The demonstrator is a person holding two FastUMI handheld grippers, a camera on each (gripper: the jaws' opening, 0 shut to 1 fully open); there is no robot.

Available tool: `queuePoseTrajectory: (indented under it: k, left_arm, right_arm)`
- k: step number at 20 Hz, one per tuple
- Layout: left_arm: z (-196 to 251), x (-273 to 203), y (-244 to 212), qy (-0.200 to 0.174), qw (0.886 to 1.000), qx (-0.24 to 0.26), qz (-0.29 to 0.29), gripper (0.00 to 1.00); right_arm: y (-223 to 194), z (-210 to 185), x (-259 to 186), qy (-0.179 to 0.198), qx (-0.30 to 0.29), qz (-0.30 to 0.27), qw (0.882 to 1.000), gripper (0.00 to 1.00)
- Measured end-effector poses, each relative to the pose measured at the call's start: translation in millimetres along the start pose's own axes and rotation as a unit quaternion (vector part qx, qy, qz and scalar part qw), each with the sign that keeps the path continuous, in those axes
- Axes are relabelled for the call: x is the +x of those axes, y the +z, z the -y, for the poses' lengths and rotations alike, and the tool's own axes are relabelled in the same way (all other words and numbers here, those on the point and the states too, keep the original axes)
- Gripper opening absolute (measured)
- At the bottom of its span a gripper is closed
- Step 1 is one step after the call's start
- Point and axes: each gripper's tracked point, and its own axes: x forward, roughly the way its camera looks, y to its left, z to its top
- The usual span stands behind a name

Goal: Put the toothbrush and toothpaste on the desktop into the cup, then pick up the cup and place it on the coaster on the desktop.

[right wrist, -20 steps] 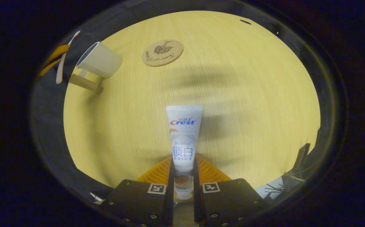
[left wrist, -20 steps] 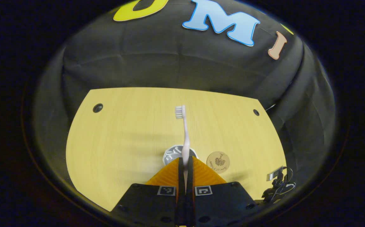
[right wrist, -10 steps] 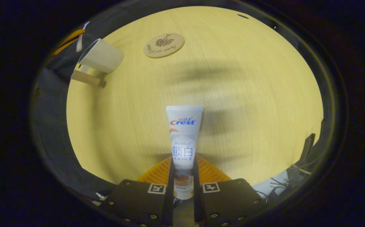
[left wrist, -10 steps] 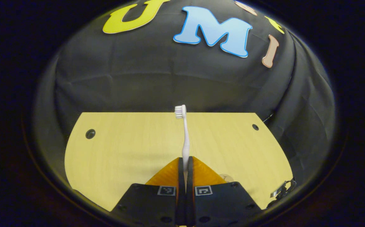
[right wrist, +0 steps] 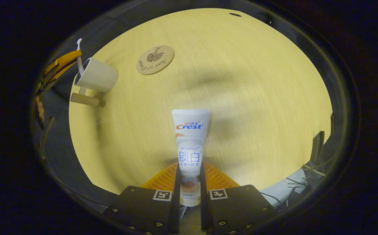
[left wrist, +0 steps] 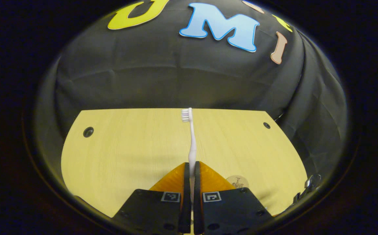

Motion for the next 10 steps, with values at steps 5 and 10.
queuePoseTrajectory:
  k: [5,10]
  left_arm:
    - [4,-2,-22,-0.008,1.0,0.012,-0.011,0.34]
    - [3,-29,-30,-0.015,1.0,-0.018,-0.005,0.36]
  right_arm:
    - [10,-6,-7,0.007,0.003,0.005,1.0,0.27]
    - [36,-27,-8,0.017,-0.008,0.025,1.0,0.27]
